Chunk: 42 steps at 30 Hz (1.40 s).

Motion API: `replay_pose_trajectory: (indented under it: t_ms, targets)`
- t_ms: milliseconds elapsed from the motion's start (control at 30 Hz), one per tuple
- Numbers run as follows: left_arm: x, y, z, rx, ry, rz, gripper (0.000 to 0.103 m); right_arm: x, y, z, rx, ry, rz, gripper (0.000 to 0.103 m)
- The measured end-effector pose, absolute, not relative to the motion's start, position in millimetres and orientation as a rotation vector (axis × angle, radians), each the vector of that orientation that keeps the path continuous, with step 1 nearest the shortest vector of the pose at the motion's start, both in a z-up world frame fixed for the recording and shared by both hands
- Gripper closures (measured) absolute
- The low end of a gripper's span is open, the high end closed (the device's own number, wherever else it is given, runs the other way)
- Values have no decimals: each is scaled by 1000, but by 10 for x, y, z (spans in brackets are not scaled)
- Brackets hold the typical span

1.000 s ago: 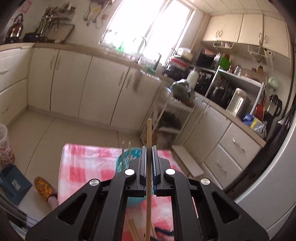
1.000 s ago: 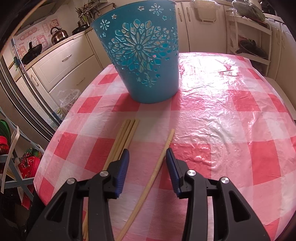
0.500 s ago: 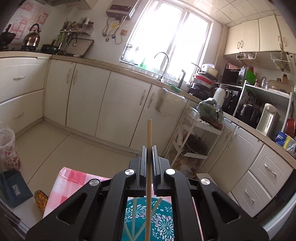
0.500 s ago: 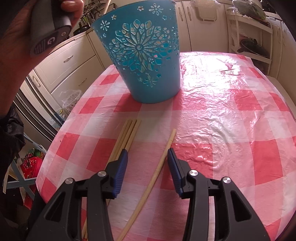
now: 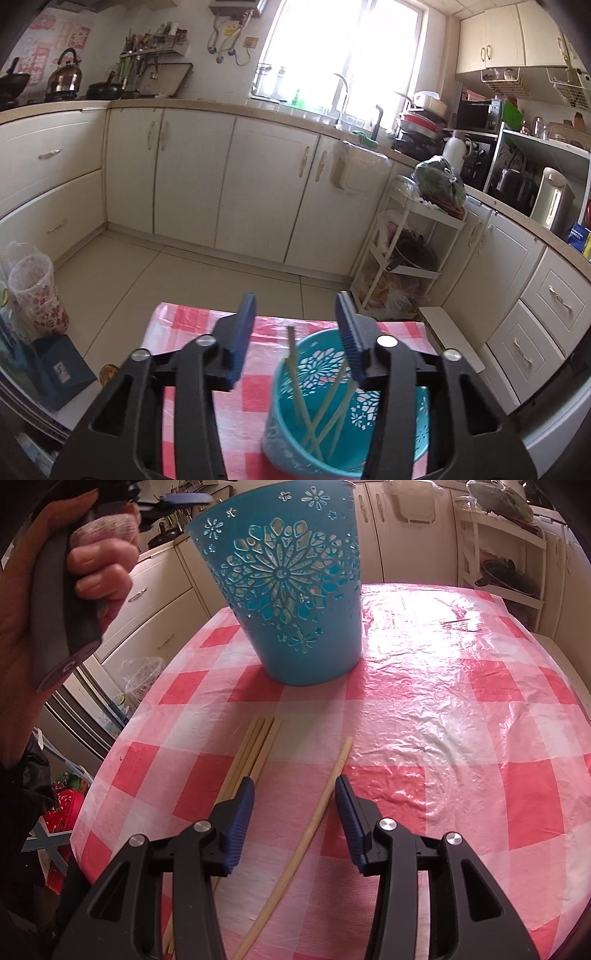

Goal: Organize utensils
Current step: 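Close the right gripper on a single wooden chopstick, then raise the chopstick over the teal basket and open the right gripper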

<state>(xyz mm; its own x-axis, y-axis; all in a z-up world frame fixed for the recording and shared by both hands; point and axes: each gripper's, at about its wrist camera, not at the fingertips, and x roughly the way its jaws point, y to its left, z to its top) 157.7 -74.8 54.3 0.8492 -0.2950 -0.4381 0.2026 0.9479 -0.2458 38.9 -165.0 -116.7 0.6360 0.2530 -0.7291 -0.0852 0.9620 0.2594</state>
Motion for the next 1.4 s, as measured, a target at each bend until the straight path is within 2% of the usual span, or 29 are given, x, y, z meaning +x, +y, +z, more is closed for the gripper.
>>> replay_pose_trajectory:
  t_ms: [167, 267, 433, 600, 667, 833, 1000, 1100, 1300, 1400]
  targets:
    - [1145, -215, 441, -194, 444, -143, 23, 351, -1663, -1162, 200, 862, 195, 58]
    - [1030, 24, 107, -200, 524, -114, 18, 346, -1689, -1161, 214, 861, 184, 61]
    - [1068, 172, -539, -235, 696, -112, 18, 334, -1733, -1167, 212, 864, 126, 84]
    - [1106, 149, -868, -254, 762, -133, 18, 331, -1549, -1144, 74, 875, 76, 84]
    - [1122, 133, -970, -258, 796, -143, 18, 321, -1519, -1142, 34, 887, 90, 93]
    - [1159, 153, -1031, -292, 824, -173, 18, 362, -1630, -1123, 61, 941, 144, 93]
    - [1167, 109, -1052, -282, 836, -177, 18, 368, -1459, -1107, -76, 984, 130, 93]
    - [1163, 78, -1040, -263, 831, -177, 18, 358, -1575, -1067, 28, 994, 155, 97]
    - [1151, 50, -1027, -259, 830, -180, 18, 158, -2047, -371, 425, 738, 363, 97]
    - [1164, 85, -1035, -275, 834, -178, 18, 238, -2194, 154, 482, 570, 371, 97]
